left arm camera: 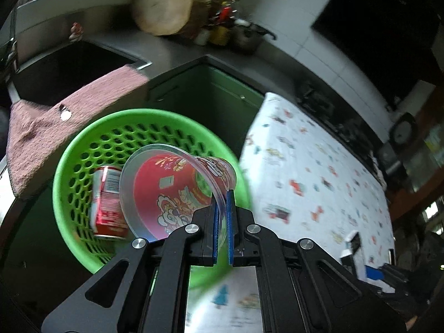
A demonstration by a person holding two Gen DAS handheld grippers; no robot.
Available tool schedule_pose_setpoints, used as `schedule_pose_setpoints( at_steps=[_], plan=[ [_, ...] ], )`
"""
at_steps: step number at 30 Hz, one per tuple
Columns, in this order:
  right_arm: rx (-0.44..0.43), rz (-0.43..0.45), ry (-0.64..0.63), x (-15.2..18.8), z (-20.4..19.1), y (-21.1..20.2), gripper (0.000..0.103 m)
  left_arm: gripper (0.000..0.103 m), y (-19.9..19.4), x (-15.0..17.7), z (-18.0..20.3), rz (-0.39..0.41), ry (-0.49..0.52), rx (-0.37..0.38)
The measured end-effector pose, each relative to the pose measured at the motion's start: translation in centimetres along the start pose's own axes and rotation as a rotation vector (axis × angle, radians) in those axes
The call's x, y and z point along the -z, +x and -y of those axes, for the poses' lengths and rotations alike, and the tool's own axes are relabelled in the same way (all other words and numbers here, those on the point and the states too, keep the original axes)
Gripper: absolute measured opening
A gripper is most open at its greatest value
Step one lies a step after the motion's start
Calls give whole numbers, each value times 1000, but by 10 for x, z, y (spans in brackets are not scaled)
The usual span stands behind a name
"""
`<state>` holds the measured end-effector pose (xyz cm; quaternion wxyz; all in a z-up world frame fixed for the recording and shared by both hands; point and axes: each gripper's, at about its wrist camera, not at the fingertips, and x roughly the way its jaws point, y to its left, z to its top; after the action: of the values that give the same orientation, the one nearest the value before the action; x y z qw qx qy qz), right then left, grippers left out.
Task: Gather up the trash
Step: 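Carry the box and clear cup over the green basket and open both grippers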
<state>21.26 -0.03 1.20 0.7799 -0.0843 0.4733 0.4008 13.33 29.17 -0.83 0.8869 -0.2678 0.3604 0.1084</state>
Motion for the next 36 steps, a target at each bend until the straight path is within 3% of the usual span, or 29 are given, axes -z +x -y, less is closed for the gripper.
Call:
schedule_pose_setpoints(
  at_steps=[11,15,23,25,26,36],
  plan=[
    [-44,-6,-34,-34,-28,27,43,7,27,6,-43,-67,-82,-26],
    [-63,-9,-53,-44,-41,36,43,36,27,9,-52,-73,-94,-21],
    [-95,-14,-90,-66,-67,60,43,36,6,13,-64,-44,-95,-39],
    [-103,-19,-95,-71,-73,66,43,46,-1,14,-68,-42,-100,-73],
    [-108,-23,-98,-73,-76,70,43,57,-4,14,-70,-38,-110,-90],
    [-161,-47,-137,-92,-123,112,43,57,-41,24,-86,31,-137,-101]
  ],
)
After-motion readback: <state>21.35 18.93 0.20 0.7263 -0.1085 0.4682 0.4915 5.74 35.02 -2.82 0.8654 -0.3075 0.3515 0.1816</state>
